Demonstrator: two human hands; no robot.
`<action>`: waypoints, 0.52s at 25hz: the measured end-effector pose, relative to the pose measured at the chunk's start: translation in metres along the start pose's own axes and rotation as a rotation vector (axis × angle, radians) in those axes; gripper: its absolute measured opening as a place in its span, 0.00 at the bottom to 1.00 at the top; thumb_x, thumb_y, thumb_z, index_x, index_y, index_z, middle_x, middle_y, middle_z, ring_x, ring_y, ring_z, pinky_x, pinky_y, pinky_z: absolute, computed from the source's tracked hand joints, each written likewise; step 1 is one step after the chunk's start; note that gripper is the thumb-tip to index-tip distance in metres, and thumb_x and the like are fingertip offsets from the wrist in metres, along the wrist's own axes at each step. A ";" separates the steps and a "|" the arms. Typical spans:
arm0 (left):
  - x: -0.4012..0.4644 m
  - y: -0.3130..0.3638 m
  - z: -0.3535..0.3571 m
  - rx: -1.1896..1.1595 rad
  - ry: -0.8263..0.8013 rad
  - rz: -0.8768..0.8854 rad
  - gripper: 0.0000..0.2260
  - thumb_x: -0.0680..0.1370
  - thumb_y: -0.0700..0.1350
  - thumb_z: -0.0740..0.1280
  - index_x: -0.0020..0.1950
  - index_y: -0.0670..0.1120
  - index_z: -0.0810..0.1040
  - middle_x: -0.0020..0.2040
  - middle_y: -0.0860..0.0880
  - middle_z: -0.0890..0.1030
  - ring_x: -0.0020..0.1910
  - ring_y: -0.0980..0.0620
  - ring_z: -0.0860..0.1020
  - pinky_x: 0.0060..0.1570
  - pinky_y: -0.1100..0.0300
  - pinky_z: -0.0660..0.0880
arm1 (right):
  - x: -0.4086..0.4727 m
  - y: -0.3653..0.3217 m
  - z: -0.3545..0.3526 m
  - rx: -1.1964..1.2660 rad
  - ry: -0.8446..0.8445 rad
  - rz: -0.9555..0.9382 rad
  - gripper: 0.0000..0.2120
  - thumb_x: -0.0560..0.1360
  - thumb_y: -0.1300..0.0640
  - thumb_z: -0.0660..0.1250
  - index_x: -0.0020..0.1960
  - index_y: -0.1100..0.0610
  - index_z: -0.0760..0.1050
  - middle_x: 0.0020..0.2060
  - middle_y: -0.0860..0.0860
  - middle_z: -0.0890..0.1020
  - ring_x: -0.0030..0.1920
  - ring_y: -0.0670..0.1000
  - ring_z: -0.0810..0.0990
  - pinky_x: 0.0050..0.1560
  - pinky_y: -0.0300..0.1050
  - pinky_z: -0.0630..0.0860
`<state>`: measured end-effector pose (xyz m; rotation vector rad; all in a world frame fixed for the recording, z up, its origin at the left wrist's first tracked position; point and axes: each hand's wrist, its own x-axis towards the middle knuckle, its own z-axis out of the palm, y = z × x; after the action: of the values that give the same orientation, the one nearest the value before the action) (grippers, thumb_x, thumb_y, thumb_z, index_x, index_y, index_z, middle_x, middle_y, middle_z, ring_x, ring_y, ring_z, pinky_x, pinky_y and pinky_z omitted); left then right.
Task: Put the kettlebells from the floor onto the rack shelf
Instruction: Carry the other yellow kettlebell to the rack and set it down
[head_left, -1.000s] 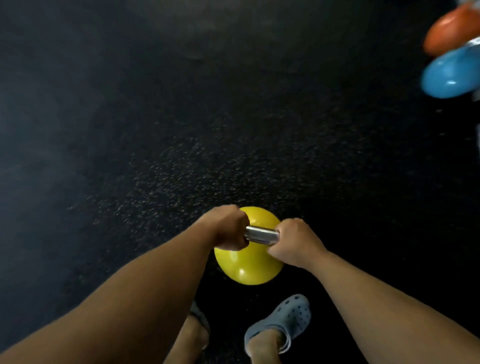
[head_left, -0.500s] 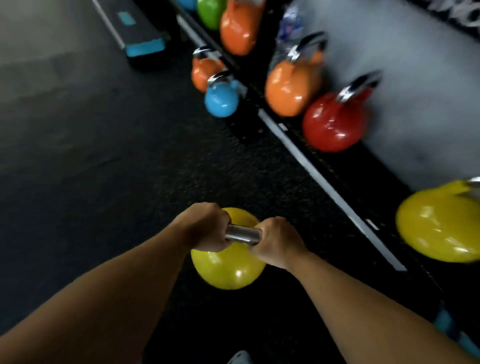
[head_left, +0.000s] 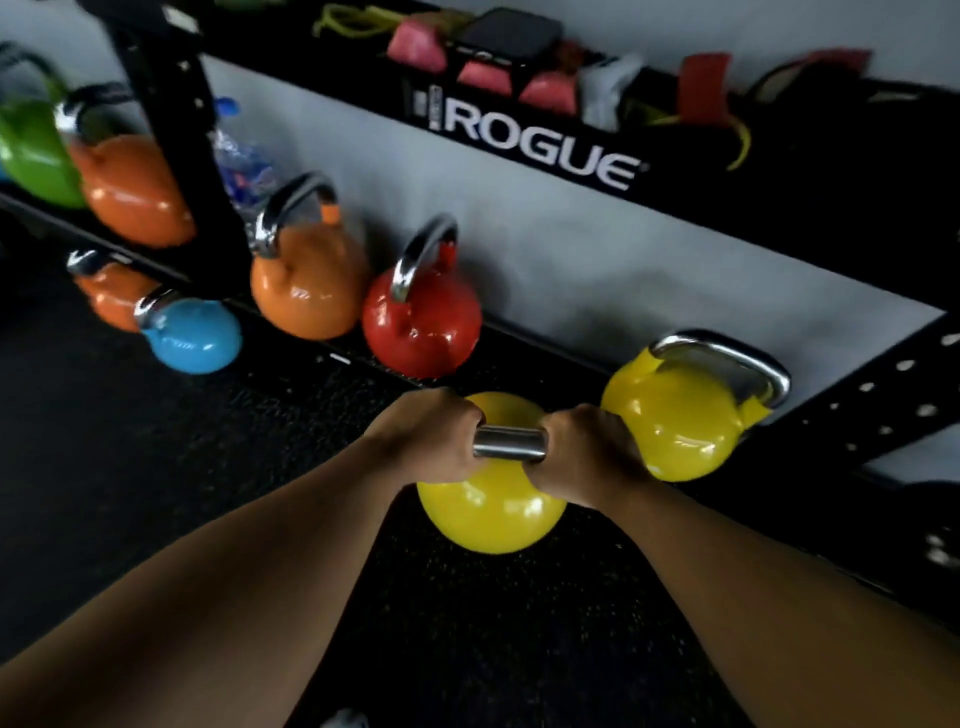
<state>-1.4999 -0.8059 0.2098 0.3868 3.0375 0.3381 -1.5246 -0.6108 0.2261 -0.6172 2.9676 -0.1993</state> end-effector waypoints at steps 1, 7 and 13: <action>0.020 -0.001 -0.007 0.019 0.013 0.039 0.15 0.68 0.56 0.66 0.44 0.45 0.81 0.42 0.41 0.85 0.43 0.37 0.83 0.38 0.53 0.77 | 0.009 0.006 -0.006 0.004 0.038 0.029 0.14 0.61 0.47 0.67 0.43 0.53 0.80 0.40 0.56 0.84 0.45 0.64 0.82 0.41 0.47 0.76; 0.121 -0.019 -0.026 0.117 0.064 0.184 0.13 0.69 0.54 0.66 0.45 0.46 0.81 0.43 0.43 0.85 0.44 0.38 0.84 0.38 0.53 0.79 | 0.070 0.032 -0.013 0.073 0.226 0.173 0.14 0.65 0.51 0.65 0.49 0.52 0.81 0.44 0.59 0.85 0.47 0.66 0.82 0.44 0.51 0.78; 0.174 -0.028 -0.001 0.017 -0.003 0.129 0.11 0.72 0.49 0.67 0.49 0.45 0.82 0.46 0.41 0.85 0.48 0.37 0.83 0.42 0.51 0.78 | 0.116 0.056 0.007 0.156 0.156 0.287 0.14 0.68 0.55 0.65 0.52 0.55 0.79 0.49 0.61 0.83 0.51 0.66 0.81 0.48 0.53 0.79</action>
<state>-1.6747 -0.7888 0.1987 0.5856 3.0218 0.3181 -1.6512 -0.6079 0.2019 -0.1612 3.1014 -0.4666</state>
